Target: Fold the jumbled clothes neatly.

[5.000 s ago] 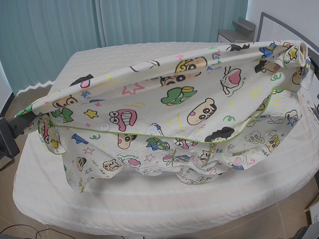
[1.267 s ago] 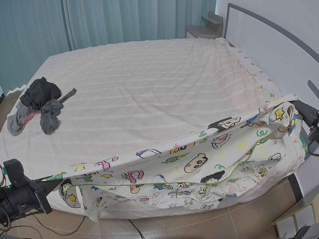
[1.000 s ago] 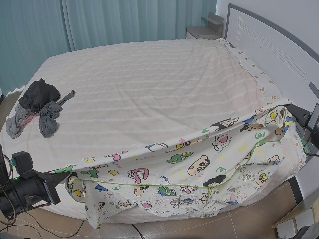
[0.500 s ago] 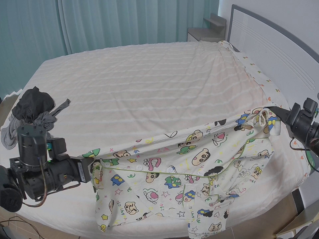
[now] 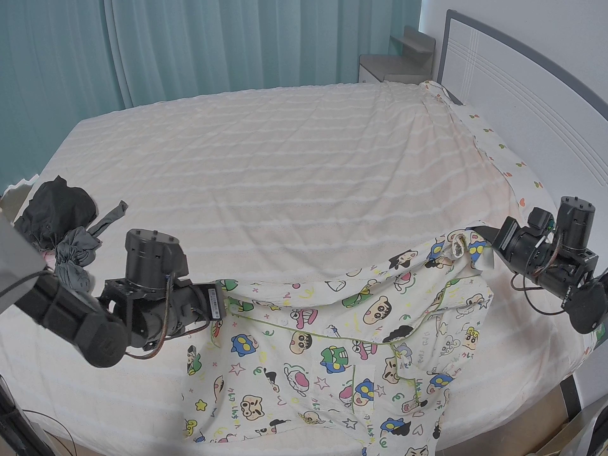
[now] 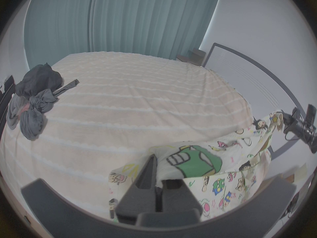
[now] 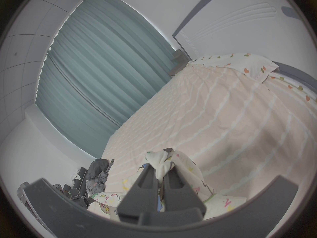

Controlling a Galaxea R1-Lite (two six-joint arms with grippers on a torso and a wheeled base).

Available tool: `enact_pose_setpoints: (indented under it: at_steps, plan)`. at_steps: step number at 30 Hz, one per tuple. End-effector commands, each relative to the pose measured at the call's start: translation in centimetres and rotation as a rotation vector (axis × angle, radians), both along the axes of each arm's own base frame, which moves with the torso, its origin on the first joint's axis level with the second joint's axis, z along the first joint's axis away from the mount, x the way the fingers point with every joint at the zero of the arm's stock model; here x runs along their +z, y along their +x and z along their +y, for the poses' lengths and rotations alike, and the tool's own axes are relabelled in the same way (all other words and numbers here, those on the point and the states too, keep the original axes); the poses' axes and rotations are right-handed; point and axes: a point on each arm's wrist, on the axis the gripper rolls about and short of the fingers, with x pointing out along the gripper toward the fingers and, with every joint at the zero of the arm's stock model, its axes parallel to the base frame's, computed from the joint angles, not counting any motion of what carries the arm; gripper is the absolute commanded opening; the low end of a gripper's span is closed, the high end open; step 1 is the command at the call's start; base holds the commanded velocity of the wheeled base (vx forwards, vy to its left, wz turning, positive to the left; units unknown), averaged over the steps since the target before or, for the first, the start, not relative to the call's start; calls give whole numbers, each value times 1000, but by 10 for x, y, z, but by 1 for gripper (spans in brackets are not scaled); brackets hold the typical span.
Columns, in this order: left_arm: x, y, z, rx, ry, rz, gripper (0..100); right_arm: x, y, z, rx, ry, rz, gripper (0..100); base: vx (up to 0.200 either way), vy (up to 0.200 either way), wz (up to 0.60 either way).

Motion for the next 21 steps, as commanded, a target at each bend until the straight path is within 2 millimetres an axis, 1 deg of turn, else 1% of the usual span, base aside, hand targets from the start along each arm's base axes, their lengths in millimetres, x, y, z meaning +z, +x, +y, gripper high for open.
enact_pose_setpoints:
  at_steps: [1, 4, 5, 6, 8, 9, 10, 11, 12, 13, 15, 17, 18, 19, 21]
  plan:
    - [-35, 39, -15, 43, -4, 57, 0, -45, 36, -1, -20, 1, 93, 0, 0, 0, 0]
    - [-44, 52, -18, 59, -11, 66, 0, -56, 49, -1, -31, 26, 107, 0, 0, 0, 0]
    - [-44, 52, -18, 59, -11, 66, 0, -56, 49, -1, -31, 26, 107, 0, 0, 0, 0]
    - [-52, 63, -18, 74, -9, 67, 0, -58, 62, -1, -40, 52, 95, 0, 0, 0, 0]
    - [-58, 74, -19, 102, -1, 60, 0, -60, 71, -1, -48, 77, 94, 0, 0, 0, 0]
    - [-58, 74, -19, 102, -1, 60, 0, -60, 71, -1, -48, 77, 94, 0, 0, 0, 0]
    - [-64, 82, -20, 137, -14, 61, 0, -67, 79, 0, -51, 85, 109, 0, 0, 0, 0]
    - [-67, 87, -22, 157, -31, 61, 0, -73, 83, 1, -50, 84, 120, 0, 0, 0, 0]
    - [-67, 87, -22, 160, -36, 61, 0, -73, 84, 1, -50, 84, 118, 0, 0, 0, 0]
    - [-72, 95, -25, 188, -71, 60, 0, -84, 90, 2, -51, 83, 138, 0, 0, 0, 0]
    - [-78, 103, -26, 211, -89, 60, 0, -94, 98, 2, -54, 83, 153, 0, 0, 0, 0]
    - [-83, 109, -25, 221, -92, 62, 0, -99, 105, 1, -56, 89, 154, 0, 0, 0, 0]
    - [-84, 109, -25, 224, -92, 61, 100, -99, 107, 1, -57, 90, 153, 100, 0, 0, 0]
    - [-85, 115, -22, 235, -100, 52, 100, -101, 114, -1, -61, 93, 141, 100, 0, 0, 0]
    - [-86, 118, -21, 240, -106, 42, 100, -101, 119, -2, -63, 105, 133, 100, 0, 0, 0]
